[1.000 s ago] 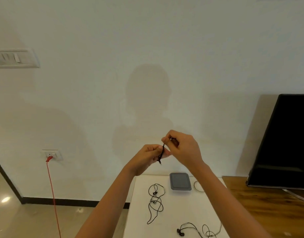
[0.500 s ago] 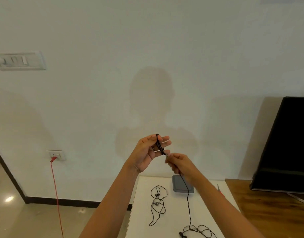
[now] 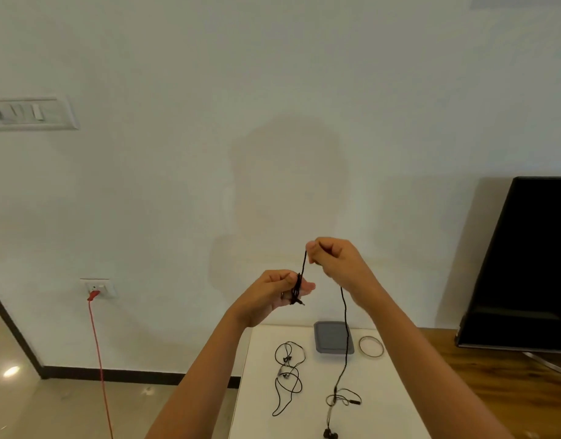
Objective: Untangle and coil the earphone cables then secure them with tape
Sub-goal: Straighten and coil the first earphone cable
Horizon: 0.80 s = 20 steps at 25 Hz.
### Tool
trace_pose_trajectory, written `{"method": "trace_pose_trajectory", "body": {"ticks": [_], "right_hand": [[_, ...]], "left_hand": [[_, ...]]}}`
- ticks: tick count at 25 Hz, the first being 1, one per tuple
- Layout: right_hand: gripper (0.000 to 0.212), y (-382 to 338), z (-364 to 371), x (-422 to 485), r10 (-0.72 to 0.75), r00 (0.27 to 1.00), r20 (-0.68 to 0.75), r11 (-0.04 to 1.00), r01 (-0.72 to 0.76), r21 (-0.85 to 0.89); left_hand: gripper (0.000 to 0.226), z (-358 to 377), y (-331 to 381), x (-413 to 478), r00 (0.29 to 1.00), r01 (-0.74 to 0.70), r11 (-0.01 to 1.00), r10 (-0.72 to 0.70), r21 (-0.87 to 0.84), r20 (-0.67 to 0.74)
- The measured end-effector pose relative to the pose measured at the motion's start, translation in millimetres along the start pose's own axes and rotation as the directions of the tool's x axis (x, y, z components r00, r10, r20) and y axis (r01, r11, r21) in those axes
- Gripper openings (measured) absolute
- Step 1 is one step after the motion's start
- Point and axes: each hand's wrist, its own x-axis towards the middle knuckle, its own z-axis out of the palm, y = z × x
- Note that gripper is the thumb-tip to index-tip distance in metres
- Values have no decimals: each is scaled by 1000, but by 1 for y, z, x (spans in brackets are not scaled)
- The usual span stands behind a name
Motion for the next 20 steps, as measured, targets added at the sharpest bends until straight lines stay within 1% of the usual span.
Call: {"method": "trace_pose_trajectory", "body": {"ticks": [2,3,4,6,8,9,11,13,15,17,18,20], "right_hand": [[35,1,-7,20,51,999,4,999,-51,20],[34,9,-7,28,79,997,16,996,-79,30],[33,19,-7,33,106,994,29,993,-107,38],[22,46,-1,35,173,983,63,981,-178,82],[19,72,12,24,238,964,116,955,-255,155],[21,80,19,14,269,955,127,943,-288,164],[28,89,33,-10,287,948,139,938,-308,160],[35,88,43,-33,254,954,162,946,-280,163],[36,77,45,-43,209,963,171,963,-232,134],[33,57,41,-42,156,974,164,981,-172,88],[32,44,37,-38,118,982,147,988,-131,78],[31,23,25,-26,49,995,84,997,-53,49]], "left_hand": [[34,5,6,-3,997,-1,1000,2,-10,76],[35,7,10,-4,995,-4,999,8,-41,103],[35,9,16,-5,993,-10,996,20,-92,113],[35,10,26,-6,991,-47,975,72,-216,112],[37,8,31,-5,990,-98,950,124,-296,69],[37,6,32,-3,990,-119,940,136,-320,30],[35,1,29,2,988,-152,929,139,-339,-62],[32,-4,24,6,981,-172,941,137,-293,-136],[30,-7,18,8,976,-172,973,147,-154,-158],[29,-8,8,8,980,-143,990,142,0,-137],[30,-7,3,6,985,-132,991,135,33,-107],[43,-3,-8,3,992,-114,993,115,13,-50]]}}
